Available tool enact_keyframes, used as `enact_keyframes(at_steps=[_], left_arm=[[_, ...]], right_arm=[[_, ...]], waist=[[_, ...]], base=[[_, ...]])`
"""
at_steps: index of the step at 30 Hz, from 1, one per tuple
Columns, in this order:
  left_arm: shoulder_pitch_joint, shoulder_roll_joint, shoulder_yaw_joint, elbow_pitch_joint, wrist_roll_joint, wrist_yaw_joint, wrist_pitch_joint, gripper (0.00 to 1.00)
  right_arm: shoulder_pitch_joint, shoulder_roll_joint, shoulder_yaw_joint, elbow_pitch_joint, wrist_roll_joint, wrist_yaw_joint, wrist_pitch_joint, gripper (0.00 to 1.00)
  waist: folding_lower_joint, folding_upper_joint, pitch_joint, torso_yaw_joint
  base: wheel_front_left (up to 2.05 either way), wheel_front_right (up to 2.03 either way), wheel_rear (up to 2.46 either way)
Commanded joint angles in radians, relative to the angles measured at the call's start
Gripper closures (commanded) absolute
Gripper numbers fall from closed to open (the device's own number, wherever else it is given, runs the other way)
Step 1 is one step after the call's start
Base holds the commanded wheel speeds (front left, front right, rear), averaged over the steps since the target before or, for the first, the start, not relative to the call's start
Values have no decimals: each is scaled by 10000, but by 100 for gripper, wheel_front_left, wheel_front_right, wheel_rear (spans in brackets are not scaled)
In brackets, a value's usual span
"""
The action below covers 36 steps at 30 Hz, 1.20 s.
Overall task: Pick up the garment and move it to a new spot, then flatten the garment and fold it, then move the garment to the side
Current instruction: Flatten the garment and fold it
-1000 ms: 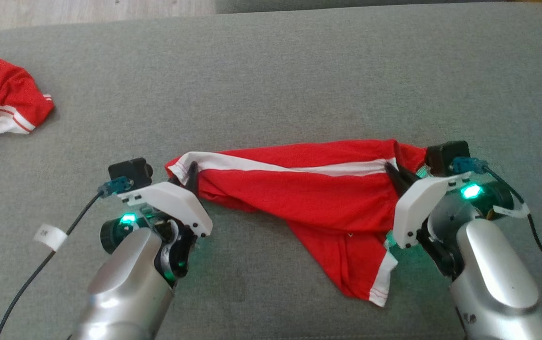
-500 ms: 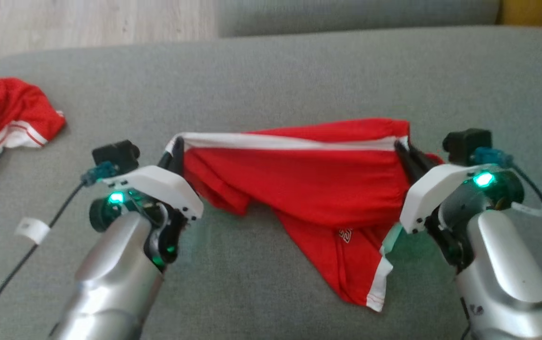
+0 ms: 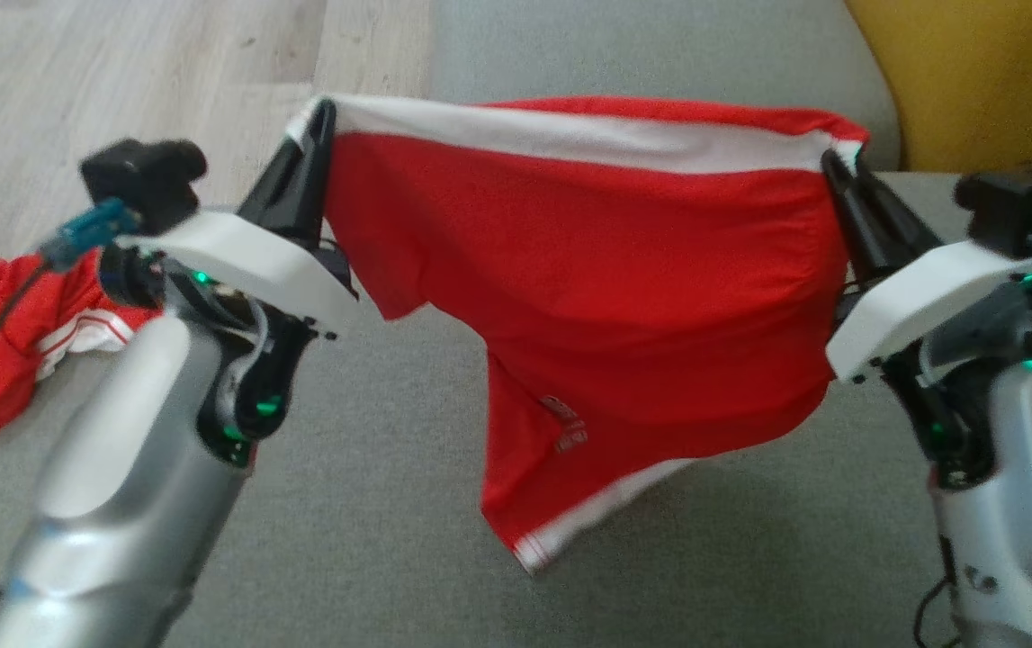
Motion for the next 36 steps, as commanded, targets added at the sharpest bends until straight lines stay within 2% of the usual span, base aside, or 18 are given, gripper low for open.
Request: enact_keyframes(at_steps=[1,11,17,20,25,29,32,36], left_arm=[[-571,479,548,-734,118,102,111,100],[-570,1551,1214,-4623,107,941,1148,100],[-402,1856,1329,-5291,-18,1166,1594,100],[-218,1854,1253,-5206,-183,1164,1735,100],[-290,1744,1049,-4339,-375,936,1849,100],[-1406,1782,984,-3043,-132,557,1920,100],[-2856,1708,960,-1805,330,161,1662,100],[-4972,1434,954,-141,1141,-335,699,100]], right_arm=[[-186,-123,100,-687,139,75,144,100],[-82,-367,-440,-4086,322,75,1284,100],[-139,-444,-641,-5080,277,75,1817,100],[-143,-471,-581,-5093,296,75,2094,100],[-500,-557,-28,-3961,461,75,2391,100],[-2059,-732,679,-2317,525,75,2222,100],[-3844,-700,1056,-809,339,75,1547,100],[-6202,-209,1139,1382,-274,75,54,100]], waist=[[2,0,-132,-19],[2,0,-250,-52],[2,0,47,-34],[2,0,369,-30],[2,0,1262,-113],[2,0,2361,-275],[2,0,2961,-349],[2,0,3417,-454]], base=[[0,0,0],[0,0,0],[0,0,0],[0,0,0],[0,0,0],[0,0,0],[0,0,0],[0,0,0]])
